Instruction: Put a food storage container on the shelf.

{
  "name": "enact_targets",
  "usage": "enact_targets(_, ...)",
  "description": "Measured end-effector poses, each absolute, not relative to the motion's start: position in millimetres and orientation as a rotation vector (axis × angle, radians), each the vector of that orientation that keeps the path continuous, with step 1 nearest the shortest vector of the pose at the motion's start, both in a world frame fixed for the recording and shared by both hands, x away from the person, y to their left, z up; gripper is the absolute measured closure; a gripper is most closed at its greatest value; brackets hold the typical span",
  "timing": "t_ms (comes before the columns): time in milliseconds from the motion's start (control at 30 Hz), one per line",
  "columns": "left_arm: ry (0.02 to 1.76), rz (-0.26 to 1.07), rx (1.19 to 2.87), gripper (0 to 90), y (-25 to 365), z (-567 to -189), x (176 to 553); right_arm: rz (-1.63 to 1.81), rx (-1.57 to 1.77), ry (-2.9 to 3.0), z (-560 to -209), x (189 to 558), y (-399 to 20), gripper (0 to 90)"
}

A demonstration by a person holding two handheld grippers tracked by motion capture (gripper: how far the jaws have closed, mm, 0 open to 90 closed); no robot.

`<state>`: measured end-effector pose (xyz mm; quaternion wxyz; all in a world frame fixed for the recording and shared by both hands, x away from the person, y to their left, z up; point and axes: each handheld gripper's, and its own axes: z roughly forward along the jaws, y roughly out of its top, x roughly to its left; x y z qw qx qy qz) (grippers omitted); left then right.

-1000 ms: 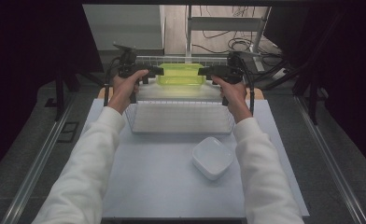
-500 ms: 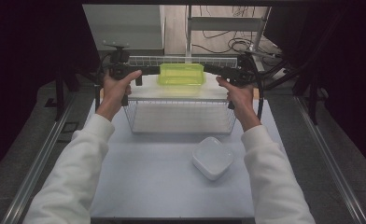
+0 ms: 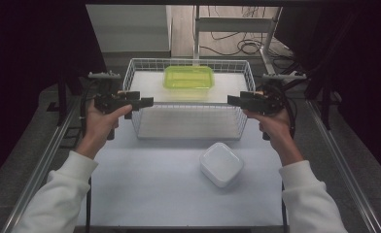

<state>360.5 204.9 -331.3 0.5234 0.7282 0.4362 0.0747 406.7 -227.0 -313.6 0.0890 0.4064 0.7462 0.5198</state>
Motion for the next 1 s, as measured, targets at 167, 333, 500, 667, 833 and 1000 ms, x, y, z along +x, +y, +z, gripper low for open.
enact_targets(167,1.024,0.149,1.748,27.4,208,-355,329,1.531,1.176,2.267,-334,377,-243,32.5)
enact_targets(333,1.026,0.163,1.781,28.9,207,-376,313,1.513,1.192,2.299,-353,360,-250,32.5)
enact_targets(500,1.050,0.134,1.832,29.1,204,-406,298,1.432,1.204,2.367,-378,347,-250,33.5)
enact_targets(667,1.069,0.107,1.856,29.1,206,-420,293,1.386,1.240,2.405,-391,346,-247,33.9)
enact_targets(833,1.082,0.090,1.880,29.0,210,-431,290,1.349,1.241,2.427,-399,346,-244,34.3)
enact_targets(1000,1.104,0.080,1.870,29.3,214,-434,289,1.308,1.247,2.455,-406,347,-241,34.5)
